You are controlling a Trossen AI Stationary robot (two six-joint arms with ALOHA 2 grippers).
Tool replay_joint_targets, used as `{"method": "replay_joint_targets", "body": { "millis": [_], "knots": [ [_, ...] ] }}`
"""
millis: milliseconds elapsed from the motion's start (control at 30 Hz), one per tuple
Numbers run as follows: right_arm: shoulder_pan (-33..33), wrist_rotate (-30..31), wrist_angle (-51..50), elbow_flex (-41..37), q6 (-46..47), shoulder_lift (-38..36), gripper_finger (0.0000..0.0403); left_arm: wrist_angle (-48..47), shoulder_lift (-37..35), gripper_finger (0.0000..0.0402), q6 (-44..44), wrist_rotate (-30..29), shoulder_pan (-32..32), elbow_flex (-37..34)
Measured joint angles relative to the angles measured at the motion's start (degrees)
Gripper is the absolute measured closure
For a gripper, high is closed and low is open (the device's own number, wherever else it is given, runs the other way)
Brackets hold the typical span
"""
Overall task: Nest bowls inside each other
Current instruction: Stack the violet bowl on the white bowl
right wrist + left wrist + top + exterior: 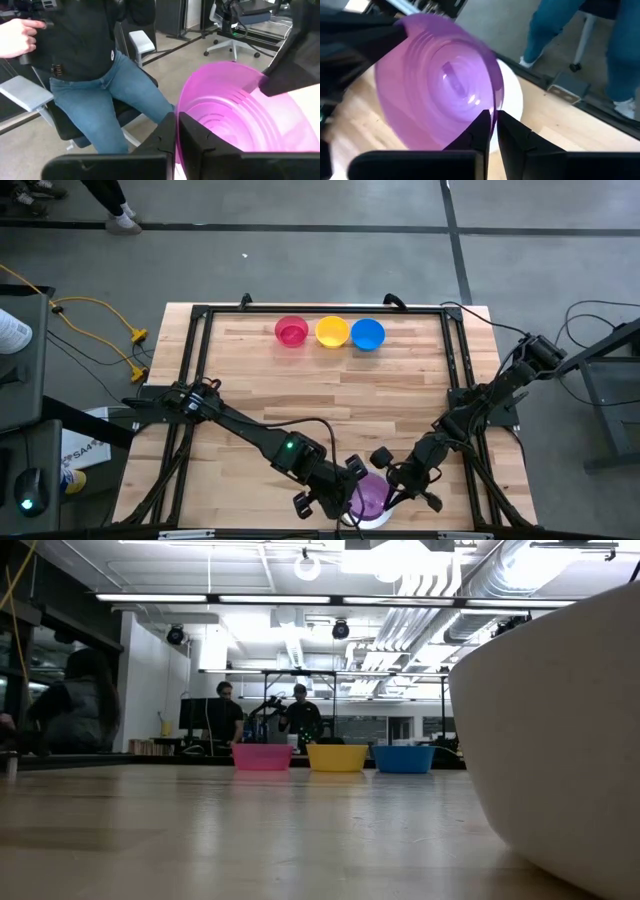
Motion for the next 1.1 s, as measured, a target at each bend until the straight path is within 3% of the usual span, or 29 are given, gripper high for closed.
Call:
{"method": "replay_joint_targets", "body": {
  "millis": [467, 600, 833, 1100],
  "knots": [
    [-0.1, 2.6, -1.6, 0.0, 2.2, 0.2, 0.0399, -0.1, 0.0, 0.0289, -7.3, -4.7, -0.1, 0.1],
    [0.0, 3.0, -2.1, 0.0, 3.2, 0.2, 0.0400, -1.0, 0.0, 0.0286, -7.1, -5.9, -0.1, 0.1],
    [2.3, 6.2, -4.6, 0.0, 3.3, 0.3, 0.0400, -7.3, 0.0, 0.0285, -11.0, -12.9, 0.0, 0.1],
    [4.8, 10.1, -6.3, 0.0, 5.7, 0.3, 0.0400, -9.6, -1.5, 0.0285, -13.1, -13.2, -0.1, 0.1]
  ]
}}
